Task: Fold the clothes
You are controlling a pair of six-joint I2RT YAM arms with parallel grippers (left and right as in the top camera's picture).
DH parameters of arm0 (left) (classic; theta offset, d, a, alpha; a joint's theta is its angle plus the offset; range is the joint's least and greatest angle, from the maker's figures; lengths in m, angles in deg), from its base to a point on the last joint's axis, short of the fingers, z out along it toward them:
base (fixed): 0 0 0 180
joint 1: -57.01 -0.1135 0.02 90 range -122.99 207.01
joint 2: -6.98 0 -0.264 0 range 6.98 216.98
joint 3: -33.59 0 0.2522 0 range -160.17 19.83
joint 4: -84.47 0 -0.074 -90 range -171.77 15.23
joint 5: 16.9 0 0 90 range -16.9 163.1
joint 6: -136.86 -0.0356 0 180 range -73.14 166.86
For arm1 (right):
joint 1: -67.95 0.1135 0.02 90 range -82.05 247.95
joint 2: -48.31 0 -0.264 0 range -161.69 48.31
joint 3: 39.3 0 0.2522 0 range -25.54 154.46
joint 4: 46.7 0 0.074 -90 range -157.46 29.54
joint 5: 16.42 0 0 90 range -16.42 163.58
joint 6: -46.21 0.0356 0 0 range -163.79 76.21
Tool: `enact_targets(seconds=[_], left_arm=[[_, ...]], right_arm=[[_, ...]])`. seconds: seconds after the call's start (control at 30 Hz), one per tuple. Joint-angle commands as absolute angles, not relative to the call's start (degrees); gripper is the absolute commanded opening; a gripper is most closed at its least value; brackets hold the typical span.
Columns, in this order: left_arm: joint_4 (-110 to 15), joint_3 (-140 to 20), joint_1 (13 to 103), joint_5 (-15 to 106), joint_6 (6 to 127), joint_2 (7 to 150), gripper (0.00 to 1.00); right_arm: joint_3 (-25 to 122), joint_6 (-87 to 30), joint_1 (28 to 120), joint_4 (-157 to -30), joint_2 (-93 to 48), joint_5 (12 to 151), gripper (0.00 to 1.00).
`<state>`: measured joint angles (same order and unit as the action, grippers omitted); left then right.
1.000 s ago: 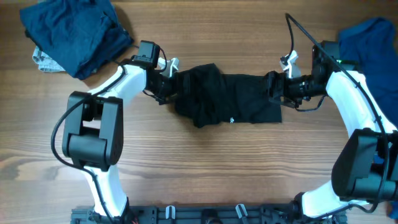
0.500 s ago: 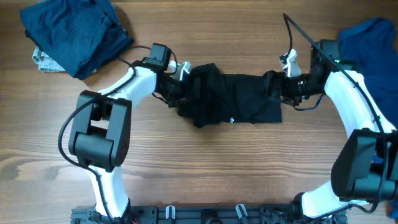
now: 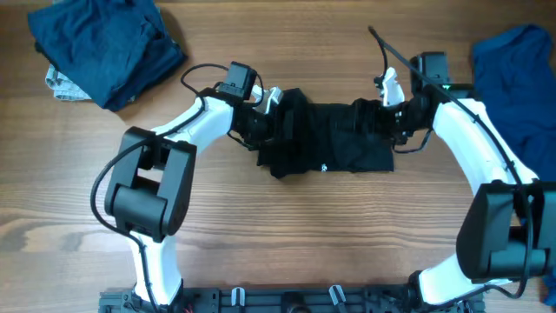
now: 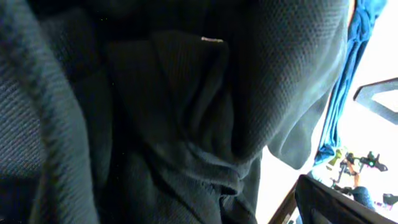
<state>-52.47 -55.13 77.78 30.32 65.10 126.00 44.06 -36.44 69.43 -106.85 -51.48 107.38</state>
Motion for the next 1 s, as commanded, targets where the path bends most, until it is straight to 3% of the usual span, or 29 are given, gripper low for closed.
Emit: enact_targets(seconds=[0.0,0.1,0.17,0.3,0.37,0.43,0.57,0.83,0.97], left_arm=[[-52.2,-52.6,79.7,40.4,69.8,130.7,0.99],[-52.4,-52.6,79.8,42.0,72.6,130.7,0.85],[-53.0,-52.6,79.8,43.0,74.6,130.7,0.65],[-53.7,-52.6,79.8,43.0,74.6,130.7,0.49],[-53.8,-52.6,79.8,43.0,74.6,130.7,0.22],[-53.7,-52.6,79.8,43.0,74.6,130.7,0.05],[-53.5,-52.6,79.6,43.5,74.6,130.4,0.04],[-41.1,-55.9,76.8,64.3,73.8,124.9,0.04],[-37.2,-57.2,73.8,66.8,70.8,123.2,0.04]], right_arm=[[43.5,-34.6,69.5,-106.3,-51.3,104.8,1.00],[43.5,-34.6,69.5,-106.3,-51.3,104.8,0.99],[43.5,-34.6,69.5,-106.4,-51.3,104.8,1.00],[43.5,-34.6,69.5,-106.5,-51.3,104.8,1.00],[43.4,-34.7,69.5,-106.5,-51.3,104.8,0.99],[43.4,-34.7,69.5,-106.6,-51.3,104.8,0.99],[43.4,-34.7,69.5,-106.7,-51.3,104.8,1.00],[43.4,-34.6,69.5,-107.9,-51.3,101.8,0.99],[43.4,-34.6,69.5,-107.9,-51.3,101.8,1.00]])
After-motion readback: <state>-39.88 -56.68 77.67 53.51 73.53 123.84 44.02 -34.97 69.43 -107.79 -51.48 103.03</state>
